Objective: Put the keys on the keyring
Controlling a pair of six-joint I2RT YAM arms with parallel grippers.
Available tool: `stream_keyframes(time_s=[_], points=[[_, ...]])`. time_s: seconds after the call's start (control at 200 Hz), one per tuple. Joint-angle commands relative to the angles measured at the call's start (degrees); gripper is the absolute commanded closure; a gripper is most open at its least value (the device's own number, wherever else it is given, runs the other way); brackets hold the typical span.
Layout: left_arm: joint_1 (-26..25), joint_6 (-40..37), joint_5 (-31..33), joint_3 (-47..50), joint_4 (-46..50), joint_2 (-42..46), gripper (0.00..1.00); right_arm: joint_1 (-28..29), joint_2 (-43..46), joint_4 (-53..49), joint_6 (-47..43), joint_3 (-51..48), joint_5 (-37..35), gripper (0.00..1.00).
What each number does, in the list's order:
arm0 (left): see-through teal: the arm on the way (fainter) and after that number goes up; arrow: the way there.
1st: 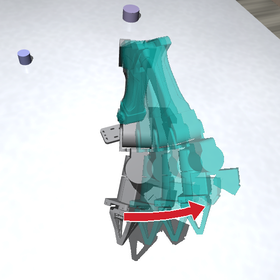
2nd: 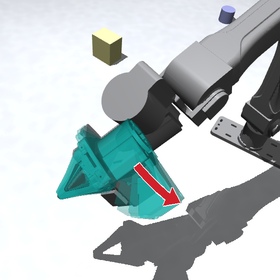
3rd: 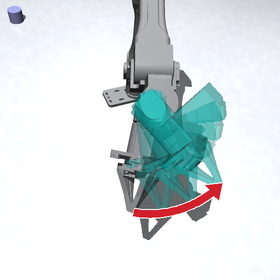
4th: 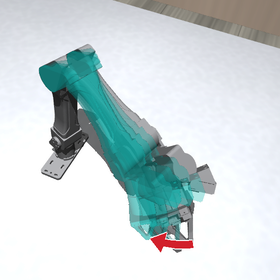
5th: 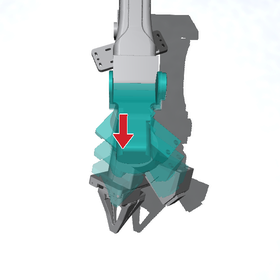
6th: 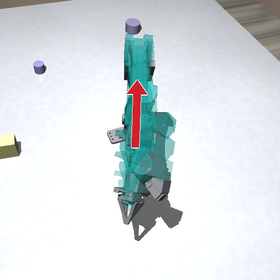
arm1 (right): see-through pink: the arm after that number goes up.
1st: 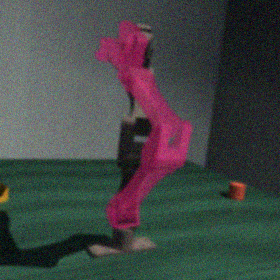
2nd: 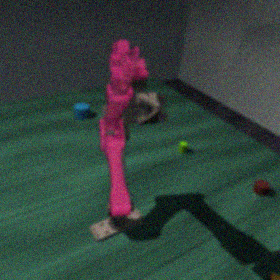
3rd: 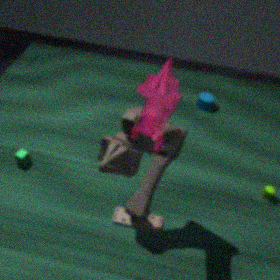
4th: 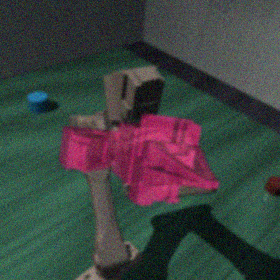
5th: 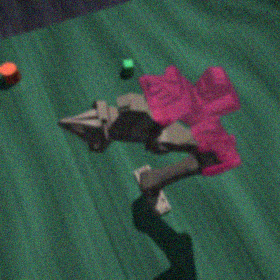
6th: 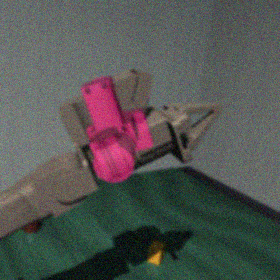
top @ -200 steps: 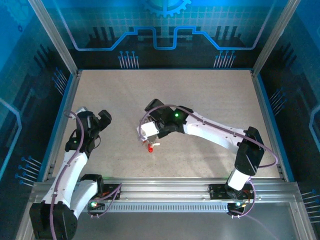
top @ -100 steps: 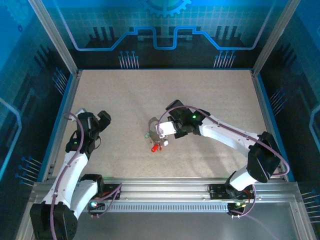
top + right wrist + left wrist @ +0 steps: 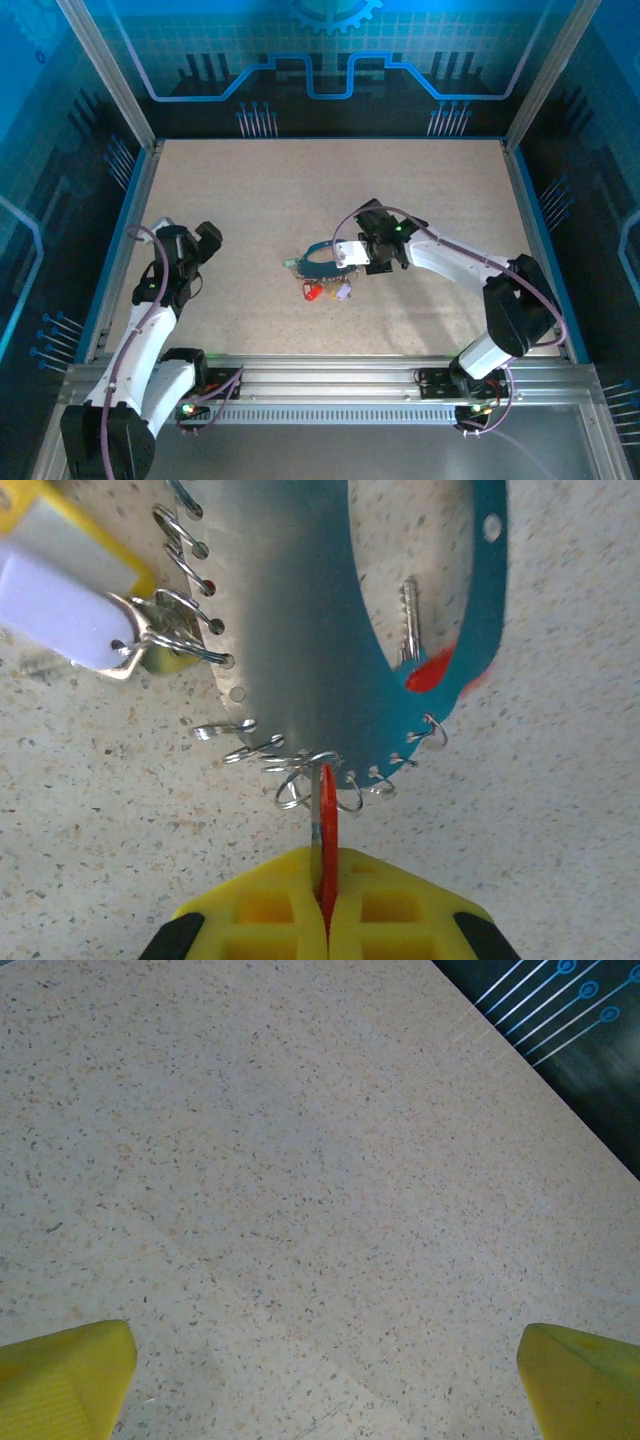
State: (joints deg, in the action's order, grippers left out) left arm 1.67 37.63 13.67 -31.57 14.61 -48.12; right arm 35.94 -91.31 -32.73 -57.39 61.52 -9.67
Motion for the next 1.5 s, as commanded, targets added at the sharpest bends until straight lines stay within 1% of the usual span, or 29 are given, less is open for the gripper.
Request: stream_keyframes(time_s=[0.0, 0.13, 0.215, 0.425, 0.49, 0.595, 0.72, 0.85, 0.906, 0.991, 1.111, 1.121, 1.136, 1.171, 1.176, 1.191, 1.206, 1.211, 1.216, 1.221, 1.226, 1.236, 1.346, 1.421, 1.431, 1.496], points=[[0.5, 0.9, -1.9, 0.9, -1.3, -0.9, 0.01, -1.5, -2.7, 2.2, 2.7, -0.6, -1.7, 1.00], [0.5, 2.7, -4.8, 0.7, -0.5, -3.4, 0.01, -2.7, -5.5, 3.1, 5.5, -0.4, -4.4, 0.97], [0.5, 4.0, -7.0, 0.2, 0.1, -5.1, 0.01, -3.5, -6.7, 2.8, 6.9, -0.1, -6.8, 0.96], [0.5, 5.2, -9.6, -1.5, -1.5, -8.6, 0.01, -5.9, -4.5, 3.4, 10.0, -3.0, -8.4, 0.90], [0.5, 5.1, -11.8, -2.1, -3.1, -10.6, 0.01, -6.6, -4.3, 1.9, 12.3, -3.2, -8.1, 0.87], [0.5, 6.8, -14.7, -2.8, -5.5, -13.5, 0.01, -7.0, -4.9, 0.1, 15.1, -3.7, -9.6, 0.84], [0.6, 6.2, -15.0, -4.1, -5.9, -15.1, 0.01, -7.8, -5.5, -1.1, 17.7, -4.6, -10.6, 0.79], [0.9, 4.4, -15.6, -5.0, -7.0, -15.3, 0.01, -8.7, -5.7, -4.6, 19.7, -3.7, -12.0, 0.78], [1.3, 3.8, -16.9, -5.6, -7.0, -15.6, 0.01, -9.5, -5.4, -6.3, 21.3, -2.7, -12.4, 0.78], [2.1, 2.3, -18.6, -7.7, -5.1, -16.6, 0.01, -10.9, -2.8, -6.8, 23.2, -2.2, -11.1, 0.77], [2.5, -1.2, -18.8, -11.7, -0.6, -18.0, 0.01, -13.6, 4.6, -4.9, 26.7, -2.1, -5.0, 0.75], [2.5, -1.5, -18.7, -11.9, -0.2, -18.0, 0.01, -13.9, 5.3, -4.6, 27.1, -2.1, -4.4, 0.72], [2.5, -1.9, -18.6, -12.5, 0.2, -18.1, 0.01, -14.3, 6.4, -4.2, 27.6, -2.2, -3.4, 0.65], [2.5, -3.2, -18.4, -13.4, 1.3, -18.2, 0.01, -15.2, 9.0, -3.0, 28.8, -2.3, -1.4, 0.62], [2.5, -3.4, -18.4, -13.5, 1.5, -18.3, 0.01, -15.3, 9.3, -2.7, 29.0, -2.3, -1.0, 0.60], [2.5, -4.0, -18.4, -13.9, 1.8, -18.3, 0.01, -15.7, 10.5, -2.0, 29.6, -2.5, -0.3, 0.49], [2.6, -4.6, -18.4, -14.3, 2.0, -18.2, 0.01, -16.1, 11.6, -1.3, 30.2, -2.6, 0.5, 0.34], [2.6, -4.8, -18.5, -14.4, 2.1, -18.3, 0.01, -16.2, 12.1, -1.0, 30.4, -2.7, 0.7, 0.26], [2.5, -5.1, -18.5, -14.5, 2.2, -18.3, 0.01, -16.4, 12.4, -0.7, 30.5, -2.8, 1.1, 0.26], [2.5, -5.4, -18.6, -14.6, 2.3, -18.3, 0.01, -16.6, 12.8, -0.4, 30.8, -2.8, 1.3, 0.08], [2.5, -5.6, -18.6, -14.7, 2.4, -18.3, 0.01, -16.7, 13.1, -0.1, 31.0, -2.9, 1.5, 0.04], [2.5, -6.0, -18.8, -14.9, 2.6, -18.3, 0.01, -16.9, 13.9, 0.3, 31.4, -3.1, 2.1, 0.01], [2.6, -11.4, -22.4, -17.6, 3.7, -17.4, 0.01, -19.2, 22.6, 9.6, 36.9, -6.9, 5.5, 0.00], [2.5, -11.8, -20.4, -18.1, 3.6, -16.3, 0.01, -20.1, 29.1, 17.8, 40.7, -10.7, 5.7, 0.00], [2.5, -11.8, -19.9, -18.2, 3.6, -16.1, 0.01, -20.3, 30.0, 18.8, 41.2, -12.9, 5.6, 0.00], [2.5, -12.3, -17.9, -18.5, 3.8, -15.4, 0.01, -21.1, 35.1, 25.9, 44.8, -17.8, 4.7, 0.00]])
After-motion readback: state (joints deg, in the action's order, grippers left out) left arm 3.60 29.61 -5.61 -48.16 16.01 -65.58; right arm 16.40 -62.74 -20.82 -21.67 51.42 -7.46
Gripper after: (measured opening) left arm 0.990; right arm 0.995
